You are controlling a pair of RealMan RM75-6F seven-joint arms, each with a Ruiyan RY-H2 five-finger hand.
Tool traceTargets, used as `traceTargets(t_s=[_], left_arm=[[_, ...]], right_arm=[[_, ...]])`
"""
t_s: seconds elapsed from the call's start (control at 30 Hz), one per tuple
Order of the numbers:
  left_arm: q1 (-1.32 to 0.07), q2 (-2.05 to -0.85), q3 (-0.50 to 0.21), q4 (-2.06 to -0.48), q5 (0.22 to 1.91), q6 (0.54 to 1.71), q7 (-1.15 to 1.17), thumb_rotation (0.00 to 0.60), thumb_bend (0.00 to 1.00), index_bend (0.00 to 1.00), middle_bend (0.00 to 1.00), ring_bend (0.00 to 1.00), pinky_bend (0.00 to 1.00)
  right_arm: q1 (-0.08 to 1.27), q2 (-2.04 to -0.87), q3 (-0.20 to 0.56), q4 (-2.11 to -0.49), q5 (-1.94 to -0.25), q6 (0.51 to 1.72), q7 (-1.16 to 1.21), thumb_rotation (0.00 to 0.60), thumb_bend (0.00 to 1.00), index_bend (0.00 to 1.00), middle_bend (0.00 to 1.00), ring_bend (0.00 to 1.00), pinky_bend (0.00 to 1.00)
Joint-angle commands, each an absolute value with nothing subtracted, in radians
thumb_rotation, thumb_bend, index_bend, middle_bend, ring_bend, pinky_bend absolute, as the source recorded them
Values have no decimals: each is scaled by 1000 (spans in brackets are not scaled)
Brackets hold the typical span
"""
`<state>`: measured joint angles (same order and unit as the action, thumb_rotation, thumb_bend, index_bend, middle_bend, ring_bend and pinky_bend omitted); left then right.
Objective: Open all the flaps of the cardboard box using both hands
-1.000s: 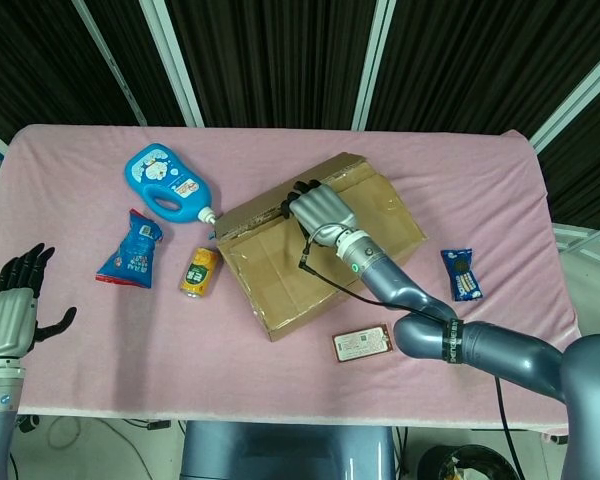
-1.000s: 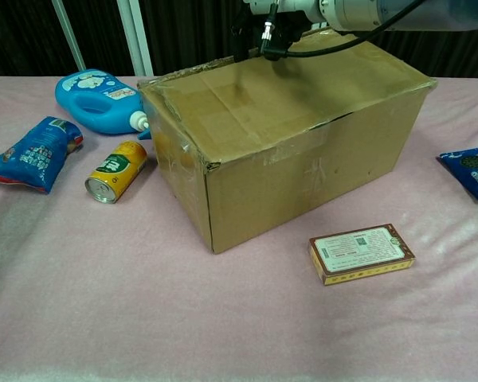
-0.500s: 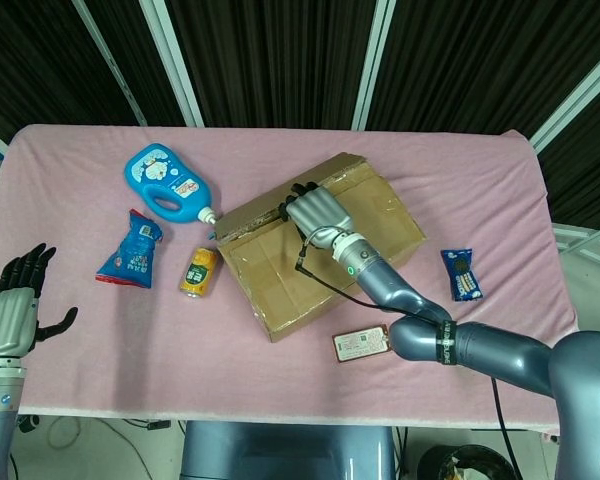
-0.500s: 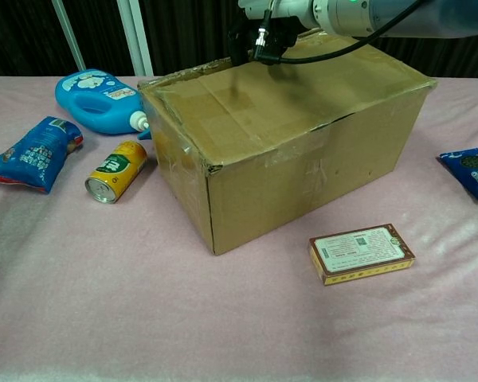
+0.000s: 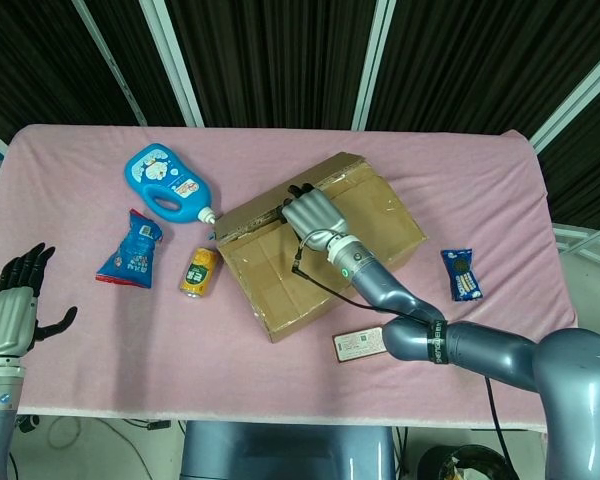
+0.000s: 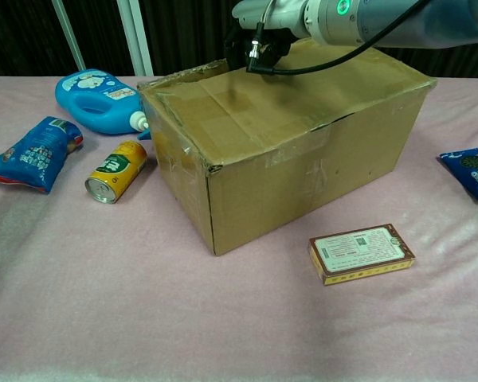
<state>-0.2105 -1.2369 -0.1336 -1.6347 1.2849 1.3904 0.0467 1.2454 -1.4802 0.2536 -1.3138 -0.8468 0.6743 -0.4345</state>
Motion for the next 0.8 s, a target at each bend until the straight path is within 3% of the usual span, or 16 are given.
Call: traceTargets(t_s=[0.03,0.3,0.5,0.8], left_arm=[[-210,-1237,-134,-1636,1285,1389,46,600,251,0,0,0,0],[-209,-1235,-138,-1637,1280,1384,46,600,251,0,0,0,0],[-210,-1236,-139,-1639,1279,1378,47,600,252,0,0,0,0],[-208,-1236,-139,-1643,1281,1378,49,600,263,0,0,0,0]], right_arm=[[1251,-1485,255,-1308,-839,675,-432,600,1000,453,350,167,217],[1260,-1492,232,-1290,-832,674,-447,600,1000,456,358,167,217],[1258,-1477,217,-1303,-858,698,-465,600,1000,580,521,248,217],[1268,-1435,225,-1345,-864,719,-494,600,1000,590,555,288,217]])
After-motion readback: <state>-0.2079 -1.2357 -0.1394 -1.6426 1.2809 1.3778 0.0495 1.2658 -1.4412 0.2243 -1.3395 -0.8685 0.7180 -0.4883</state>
